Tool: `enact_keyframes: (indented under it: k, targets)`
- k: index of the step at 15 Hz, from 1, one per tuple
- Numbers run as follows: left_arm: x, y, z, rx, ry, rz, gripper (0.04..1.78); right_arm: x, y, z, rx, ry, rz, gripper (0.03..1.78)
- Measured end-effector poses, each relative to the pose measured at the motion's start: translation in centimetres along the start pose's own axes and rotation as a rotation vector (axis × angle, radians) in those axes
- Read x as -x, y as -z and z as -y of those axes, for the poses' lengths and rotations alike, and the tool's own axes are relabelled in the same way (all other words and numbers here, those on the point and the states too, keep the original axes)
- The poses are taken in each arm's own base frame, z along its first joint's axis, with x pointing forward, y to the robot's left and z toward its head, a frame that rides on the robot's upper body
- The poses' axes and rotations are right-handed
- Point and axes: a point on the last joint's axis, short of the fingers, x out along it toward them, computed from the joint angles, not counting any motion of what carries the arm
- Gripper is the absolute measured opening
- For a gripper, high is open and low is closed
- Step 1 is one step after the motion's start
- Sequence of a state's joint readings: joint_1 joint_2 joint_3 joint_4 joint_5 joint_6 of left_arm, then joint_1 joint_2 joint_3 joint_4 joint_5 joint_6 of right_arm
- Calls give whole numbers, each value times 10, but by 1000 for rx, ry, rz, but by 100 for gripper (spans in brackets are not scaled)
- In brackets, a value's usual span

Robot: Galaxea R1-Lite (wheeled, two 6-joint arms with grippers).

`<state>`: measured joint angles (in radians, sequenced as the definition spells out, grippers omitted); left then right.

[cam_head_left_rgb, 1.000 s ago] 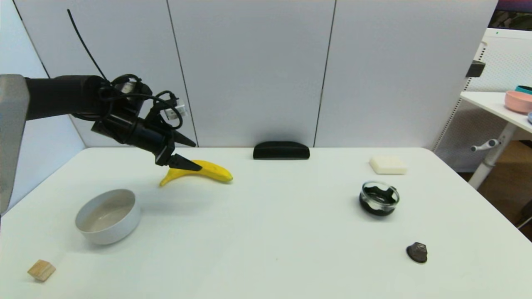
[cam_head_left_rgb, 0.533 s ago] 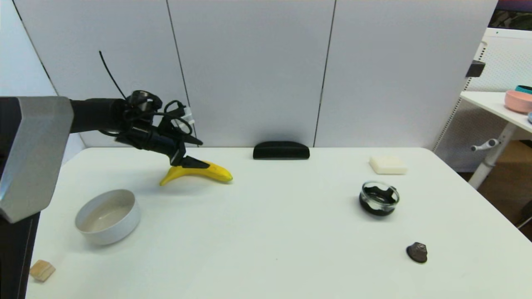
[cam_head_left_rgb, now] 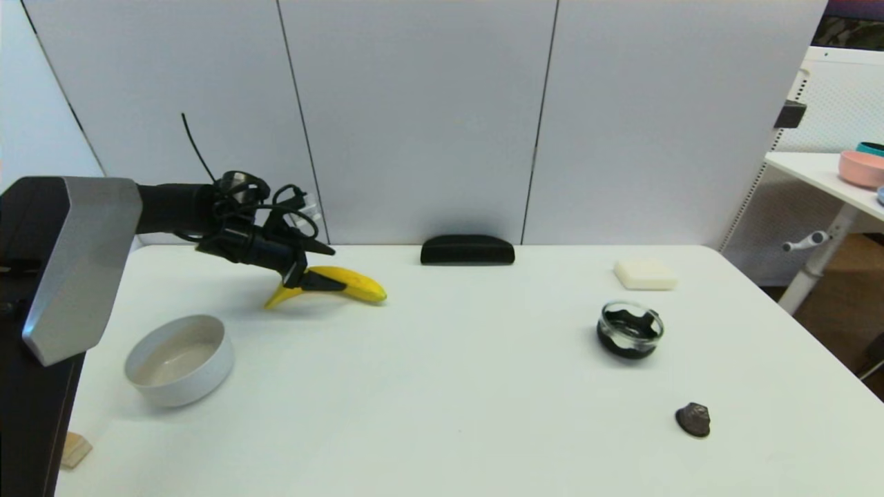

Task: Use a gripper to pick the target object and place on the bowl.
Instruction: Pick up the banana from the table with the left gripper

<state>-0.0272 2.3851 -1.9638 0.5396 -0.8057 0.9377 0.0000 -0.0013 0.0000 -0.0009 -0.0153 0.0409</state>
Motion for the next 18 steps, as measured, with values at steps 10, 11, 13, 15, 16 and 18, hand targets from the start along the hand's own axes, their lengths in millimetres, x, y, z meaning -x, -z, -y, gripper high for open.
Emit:
enact_keyframes:
  k: [10, 11, 13, 15, 16, 18]
  targets:
    - [-8, 14, 4, 42, 45, -7, 171, 0, 0, 0, 0, 0, -1, 171]
    - [-8, 14, 4, 43, 45, -8, 171, 0, 0, 0, 0, 0, 0, 171]
    - [-9, 16, 5, 48, 48, -10, 171, 0, 0, 0, 0, 0, 0, 171]
    - [-11, 18, 5, 53, 53, -12, 171, 0, 0, 0, 0, 0, 0, 171]
    - [-11, 19, 6, 57, 57, -13, 171, 0, 0, 0, 0, 0, -1, 171]
    - [-12, 20, 6, 60, 61, -12, 171, 0, 0, 0, 0, 0, 0, 171]
